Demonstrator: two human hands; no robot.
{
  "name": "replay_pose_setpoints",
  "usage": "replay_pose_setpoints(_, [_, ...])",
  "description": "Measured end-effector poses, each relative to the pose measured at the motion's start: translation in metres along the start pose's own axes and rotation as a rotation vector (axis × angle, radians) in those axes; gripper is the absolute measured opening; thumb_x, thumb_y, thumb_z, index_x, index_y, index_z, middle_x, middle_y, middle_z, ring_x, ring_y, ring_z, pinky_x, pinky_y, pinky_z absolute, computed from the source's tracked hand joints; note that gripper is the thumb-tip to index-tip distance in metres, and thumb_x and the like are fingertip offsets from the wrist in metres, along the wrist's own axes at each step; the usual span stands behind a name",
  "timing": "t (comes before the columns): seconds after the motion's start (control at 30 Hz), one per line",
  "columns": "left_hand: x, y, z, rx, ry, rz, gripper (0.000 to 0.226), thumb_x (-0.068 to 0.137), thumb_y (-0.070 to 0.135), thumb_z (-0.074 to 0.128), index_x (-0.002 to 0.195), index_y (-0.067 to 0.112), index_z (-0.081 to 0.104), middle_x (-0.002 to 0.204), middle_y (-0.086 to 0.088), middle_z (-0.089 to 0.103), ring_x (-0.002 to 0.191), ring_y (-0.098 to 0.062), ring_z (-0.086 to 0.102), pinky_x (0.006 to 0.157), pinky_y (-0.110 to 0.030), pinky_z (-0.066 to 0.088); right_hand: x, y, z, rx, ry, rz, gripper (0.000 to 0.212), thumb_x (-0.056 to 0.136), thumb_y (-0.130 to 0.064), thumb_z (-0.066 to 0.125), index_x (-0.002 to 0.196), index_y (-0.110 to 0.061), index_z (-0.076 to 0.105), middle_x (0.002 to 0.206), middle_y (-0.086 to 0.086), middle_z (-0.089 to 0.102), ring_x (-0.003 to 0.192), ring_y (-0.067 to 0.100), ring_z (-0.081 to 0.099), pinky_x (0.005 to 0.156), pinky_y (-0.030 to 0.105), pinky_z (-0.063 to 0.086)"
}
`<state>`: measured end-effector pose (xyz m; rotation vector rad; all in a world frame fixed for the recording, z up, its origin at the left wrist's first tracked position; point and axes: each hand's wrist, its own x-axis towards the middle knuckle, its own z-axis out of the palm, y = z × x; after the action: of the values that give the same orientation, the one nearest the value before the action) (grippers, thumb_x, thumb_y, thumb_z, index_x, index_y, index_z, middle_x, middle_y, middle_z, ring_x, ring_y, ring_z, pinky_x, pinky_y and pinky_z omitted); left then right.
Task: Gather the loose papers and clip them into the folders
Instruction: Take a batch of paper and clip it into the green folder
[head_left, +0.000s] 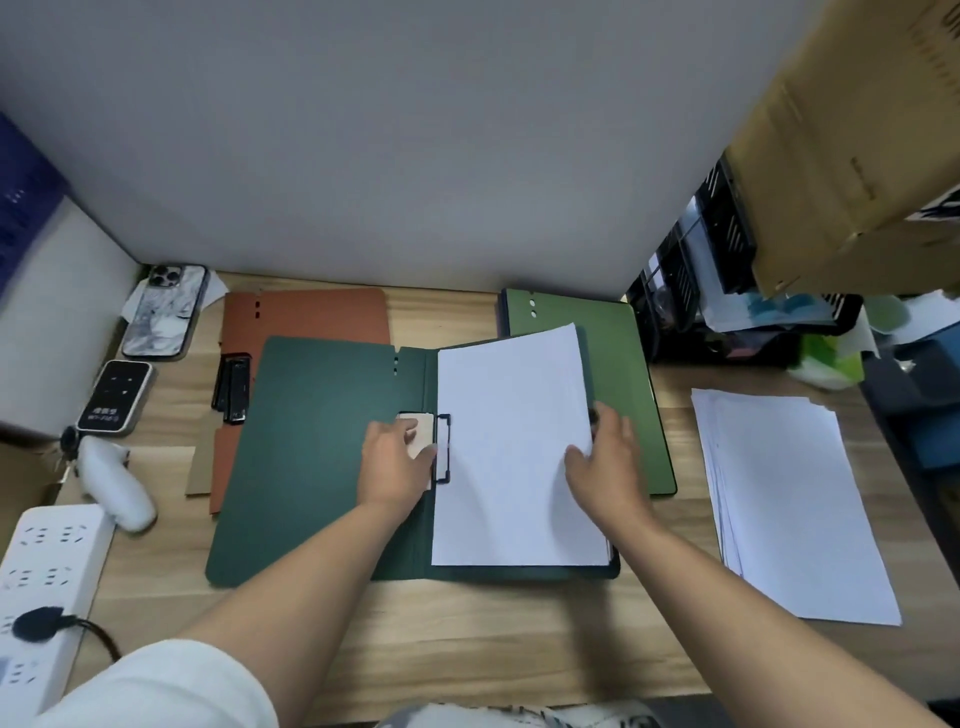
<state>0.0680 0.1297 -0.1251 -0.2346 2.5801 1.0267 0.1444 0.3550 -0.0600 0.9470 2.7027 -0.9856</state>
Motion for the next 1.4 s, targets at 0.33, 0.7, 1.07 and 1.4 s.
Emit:
replay_pose_setpoints(0.33, [-0.031,-0.095,-0.092,0.000,0.248,-0.588,0.069,0.093,0.036,0.067,0.146,0.004,0.037,0.150,-0.029,0.037,0.139,-0.046,0.038,0.114,-0.058,0.034,-0.017,0.011,0.006,0.227,-0.119,0.298,0.027,0.095,-0.019,0.049,0.120,-0.009,0.044,0.116,0.008,0.059,0.101,0.033,0.058,0.090,0.044,0.051])
replay_pose_setpoints(0.7, [-0.075,0.058,-0.134,-0.236,0.287,0.072,0.042,0.101,0.053,0.041,0.103,0.026,0.073,0.094,-0.002,0.075,0.094,-0.032,0.068,0.082,-0.041,0.056,-0.029,-0.064,-0.023,0.590,-0.258,-0.017,0.023,0.102,-0.043,0.051,0.121,-0.031,0.057,0.118,-0.014,0.065,0.104,0.011,0.063,0.088,0.036,0.049])
replay_pose_setpoints(1.07, [-0.037,0.005,-0.035,-0.243,-0.283,-0.234,0.079,0.092,0.037,0.074,0.155,0.010,0.034,0.156,-0.010,0.047,0.138,-0.031,0.051,0.116,-0.045,0.042,-0.002,-0.010,-0.013,0.690,-0.209,0.118,0.056,0.094,0.010,0.054,0.134,-0.030,0.051,0.131,0.005,0.066,0.112,0.024,0.065,0.098,0.037,0.054])
replay_pose_setpoints(1.4, [-0.061,0.063,0.031,-0.638,-0.379,-0.172,0.051,0.097,-0.018,0.045,0.133,0.015,0.058,0.120,-0.015,0.072,0.092,-0.029,0.075,0.068,-0.033,0.064,0.053,0.086,-0.030,0.470,0.039,0.398,0.061,0.093,-0.026,0.064,0.149,-0.019,0.043,0.145,0.005,0.056,0.129,0.030,0.056,0.108,0.041,0.045])
